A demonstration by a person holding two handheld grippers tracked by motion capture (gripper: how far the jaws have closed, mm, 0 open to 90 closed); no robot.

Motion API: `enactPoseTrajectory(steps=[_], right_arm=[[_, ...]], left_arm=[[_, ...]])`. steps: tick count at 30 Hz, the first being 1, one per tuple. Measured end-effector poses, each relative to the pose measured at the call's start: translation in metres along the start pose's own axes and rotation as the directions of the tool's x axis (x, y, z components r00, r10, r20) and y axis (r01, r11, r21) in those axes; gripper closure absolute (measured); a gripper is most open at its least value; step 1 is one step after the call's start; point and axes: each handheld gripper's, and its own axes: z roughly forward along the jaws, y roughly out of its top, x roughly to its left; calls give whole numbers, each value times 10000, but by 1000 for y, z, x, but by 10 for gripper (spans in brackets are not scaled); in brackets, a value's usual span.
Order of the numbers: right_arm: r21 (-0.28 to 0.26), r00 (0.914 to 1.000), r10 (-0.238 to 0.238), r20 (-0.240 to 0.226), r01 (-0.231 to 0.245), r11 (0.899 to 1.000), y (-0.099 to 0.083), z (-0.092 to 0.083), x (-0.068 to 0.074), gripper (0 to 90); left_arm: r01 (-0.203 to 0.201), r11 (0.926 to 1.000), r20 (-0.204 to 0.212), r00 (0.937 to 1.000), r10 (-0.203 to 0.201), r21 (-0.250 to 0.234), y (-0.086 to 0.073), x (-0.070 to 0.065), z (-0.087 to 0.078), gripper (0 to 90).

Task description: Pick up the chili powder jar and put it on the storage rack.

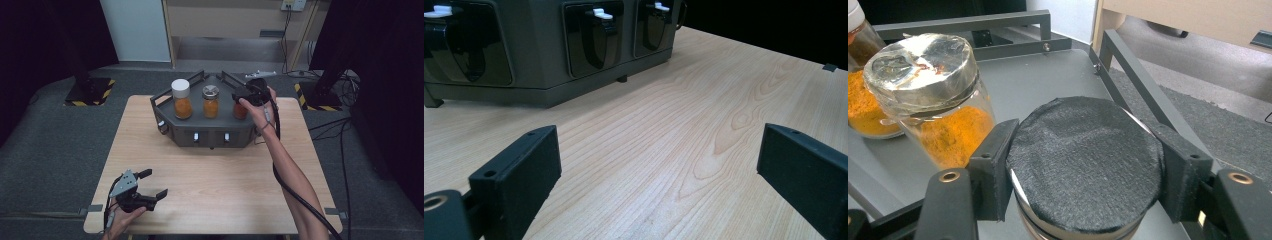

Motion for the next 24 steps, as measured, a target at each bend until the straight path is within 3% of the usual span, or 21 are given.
enactPoseTrajectory(steps=[9, 20, 24], right_arm=[[-71, 9997, 232, -56, -232, 9997, -4, 2, -3, 348], [-114, 9999, 134, -42, -134, 9998, -6, 3, -2, 339], [-252, 9999, 111, -16, -112, 9996, -6, 0, -2, 252]], left_arm=[[-5, 10000, 8, 10000, 5, 9, 0, 0, 0, 30], [-12, 10000, 7, 10000, 12, 2, 0, 0, 0, 30], [-12, 10000, 6, 10000, 12, -2, 0, 0, 0, 30]])
